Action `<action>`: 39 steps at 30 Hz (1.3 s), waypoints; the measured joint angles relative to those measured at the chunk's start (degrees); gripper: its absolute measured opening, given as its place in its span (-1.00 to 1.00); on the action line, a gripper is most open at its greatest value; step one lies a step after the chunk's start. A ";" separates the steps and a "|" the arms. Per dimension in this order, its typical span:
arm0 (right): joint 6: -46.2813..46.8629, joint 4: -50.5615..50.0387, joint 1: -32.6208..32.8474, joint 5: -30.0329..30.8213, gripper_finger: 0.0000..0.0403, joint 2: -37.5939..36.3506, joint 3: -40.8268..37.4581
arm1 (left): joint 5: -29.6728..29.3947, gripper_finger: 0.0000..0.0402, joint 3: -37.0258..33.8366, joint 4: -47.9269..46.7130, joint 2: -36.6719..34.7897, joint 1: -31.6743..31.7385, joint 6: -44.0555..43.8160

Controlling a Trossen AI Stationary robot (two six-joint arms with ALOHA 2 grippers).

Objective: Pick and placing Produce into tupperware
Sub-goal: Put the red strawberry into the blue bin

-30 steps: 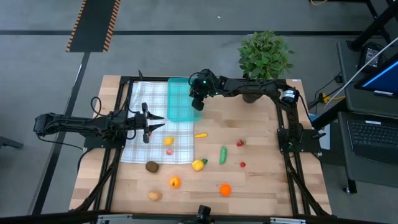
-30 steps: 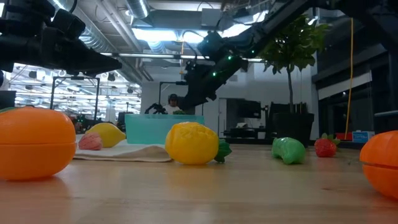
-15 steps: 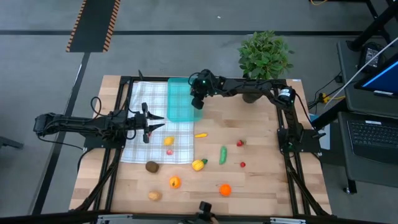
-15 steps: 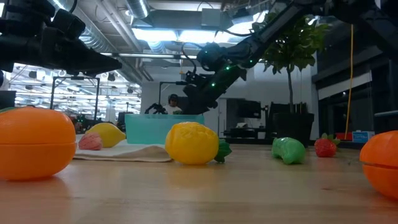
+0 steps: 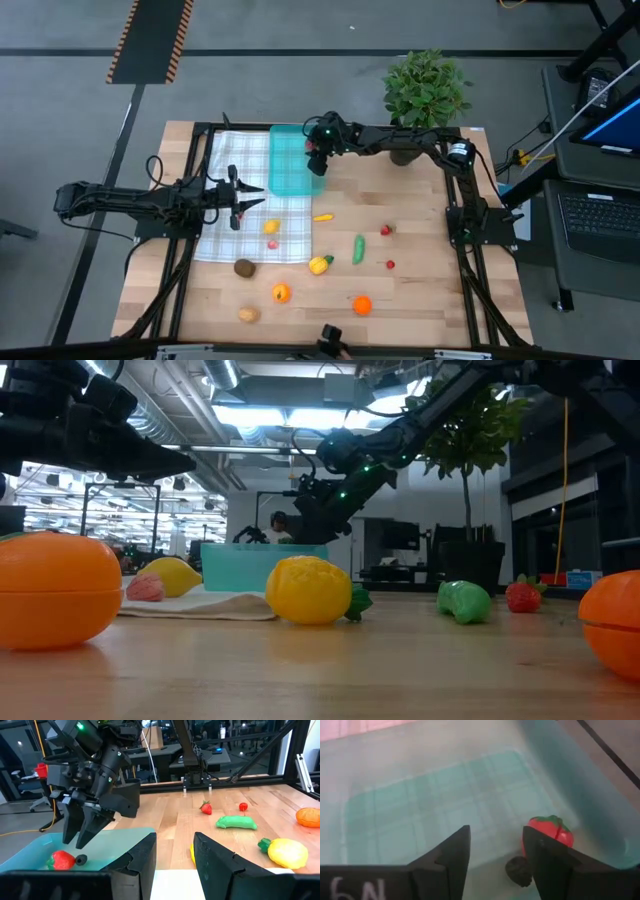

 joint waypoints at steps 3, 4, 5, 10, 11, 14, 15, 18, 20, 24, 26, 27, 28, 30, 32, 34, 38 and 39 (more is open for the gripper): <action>-2.28 -4.35 0.00 -3.36 -0.08 -1.96 0.26 | -0.02 -0.38 0.00 0.01 0.01 0.00 0.00; -3.09 -5.28 0.00 -4.53 -0.08 -2.67 0.28 | -0.02 -0.38 0.00 0.01 0.01 0.00 0.00; -4.08 -6.88 0.04 -5.55 -0.08 -3.32 0.28 | -0.03 -0.38 0.00 0.00 0.01 0.00 0.00; -4.27 -4.53 0.44 -11.34 -0.08 -6.99 -2.81 | -0.04 -0.38 0.00 0.00 0.02 0.00 -0.01; -4.27 -3.08 0.57 -11.56 -0.08 -7.91 -4.41 | -0.04 -0.38 0.00 0.00 0.00 0.00 -0.02; -4.10 2.95 0.69 -11.57 -0.08 -11.42 -10.26 | -0.04 -0.38 0.00 0.00 0.02 0.00 -0.04; -4.06 5.52 0.71 -11.55 -0.08 -12.92 -12.35 | -0.02 -0.38 0.00 0.00 0.02 0.00 -0.04; -4.08 12.72 1.13 -11.46 -0.08 -17.98 -19.15 | -0.02 -0.38 0.00 0.00 0.00 0.00 -0.04; -4.13 16.73 1.71 -11.44 -0.08 -21.43 -24.05 | -0.02 -0.38 0.00 0.00 0.02 0.02 -0.02; -4.15 24.80 2.01 -11.65 -0.08 -29.90 -33.49 | -0.02 -0.38 0.00 0.02 0.02 0.02 -0.09; -4.22 26.58 1.86 -11.36 -0.08 -34.34 -38.28 | -0.02 -0.38 0.00 0.02 0.00 0.02 -0.10; -4.26 26.95 1.82 -10.95 -0.08 -36.66 -40.64 | -0.02 -0.38 0.00 0.02 0.02 0.02 -0.11; -4.40 26.96 1.84 -10.89 -0.08 -39.01 -42.87 | -0.02 -0.38 0.00 0.02 0.01 0.02 -0.11; -4.50 27.28 1.94 -11.06 -0.08 -43.91 -46.76 | -0.02 -0.38 0.00 0.02 0.02 0.02 -0.11; -4.08 27.46 2.11 -11.19 -0.08 -48.28 -50.49 | -0.02 -0.38 0.00 0.03 0.01 0.02 -0.11; -4.33 26.95 2.65 -10.92 -0.08 -52.08 -53.78 | -0.02 -0.38 0.00 0.04 0.00 0.02 -0.11; -4.31 27.35 3.85 -11.18 -0.08 -58.77 -57.99 | -0.02 -0.38 0.00 0.04 0.02 0.02 -0.17; -4.31 26.95 4.06 -11.15 -0.08 -59.97 -58.67 | -0.01 -0.38 0.00 0.07 0.02 0.02 -0.33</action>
